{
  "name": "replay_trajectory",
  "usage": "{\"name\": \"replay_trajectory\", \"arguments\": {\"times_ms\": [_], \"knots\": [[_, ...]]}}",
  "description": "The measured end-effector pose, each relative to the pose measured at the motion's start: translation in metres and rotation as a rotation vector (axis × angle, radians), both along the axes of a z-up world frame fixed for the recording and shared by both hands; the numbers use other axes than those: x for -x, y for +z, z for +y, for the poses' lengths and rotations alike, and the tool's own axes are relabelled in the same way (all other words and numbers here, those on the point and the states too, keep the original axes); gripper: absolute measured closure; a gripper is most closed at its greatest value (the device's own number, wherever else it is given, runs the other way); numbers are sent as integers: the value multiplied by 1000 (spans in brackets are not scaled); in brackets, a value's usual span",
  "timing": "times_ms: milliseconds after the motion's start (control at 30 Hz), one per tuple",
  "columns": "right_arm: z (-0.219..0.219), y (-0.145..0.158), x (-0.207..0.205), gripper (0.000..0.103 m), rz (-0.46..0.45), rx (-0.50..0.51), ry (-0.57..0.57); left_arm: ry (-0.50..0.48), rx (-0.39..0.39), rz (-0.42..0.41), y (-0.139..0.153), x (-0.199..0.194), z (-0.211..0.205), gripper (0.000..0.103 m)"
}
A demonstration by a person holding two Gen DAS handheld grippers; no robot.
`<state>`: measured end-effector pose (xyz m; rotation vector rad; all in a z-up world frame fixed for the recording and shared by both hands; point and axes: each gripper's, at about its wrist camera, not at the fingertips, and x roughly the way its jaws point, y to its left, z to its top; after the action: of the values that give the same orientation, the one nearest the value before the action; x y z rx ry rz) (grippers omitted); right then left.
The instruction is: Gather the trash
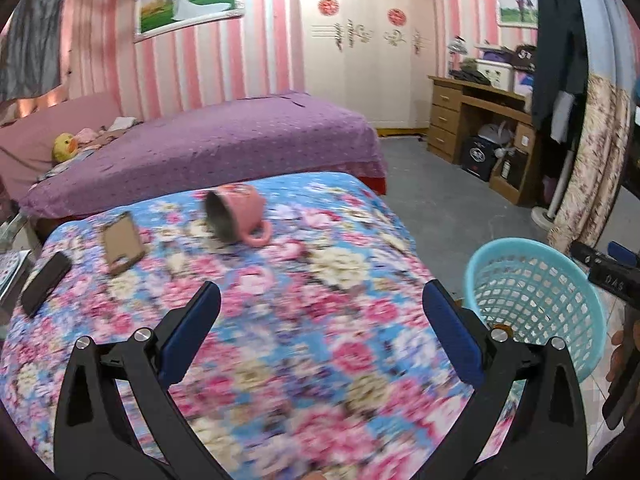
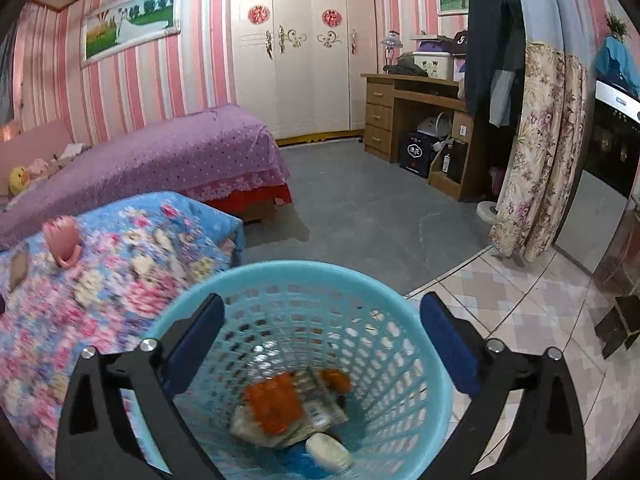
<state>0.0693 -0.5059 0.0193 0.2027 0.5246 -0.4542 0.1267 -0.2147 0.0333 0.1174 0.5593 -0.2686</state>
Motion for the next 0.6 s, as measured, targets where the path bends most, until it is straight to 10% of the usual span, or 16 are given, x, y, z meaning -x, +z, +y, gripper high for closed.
{"name": "replay_trajectory", "arguments": {"times_ms": [167,433,600], "knots": [[29,27,17,4,-120,-96,49,42,8,-22,16,24,52,5],[121,47,24,4,-77,69,149,103,-5,-59,24,73,118,5],[163,32,42,4,-86,-3,242,118,-4,-47,12,95,153,5]]}}
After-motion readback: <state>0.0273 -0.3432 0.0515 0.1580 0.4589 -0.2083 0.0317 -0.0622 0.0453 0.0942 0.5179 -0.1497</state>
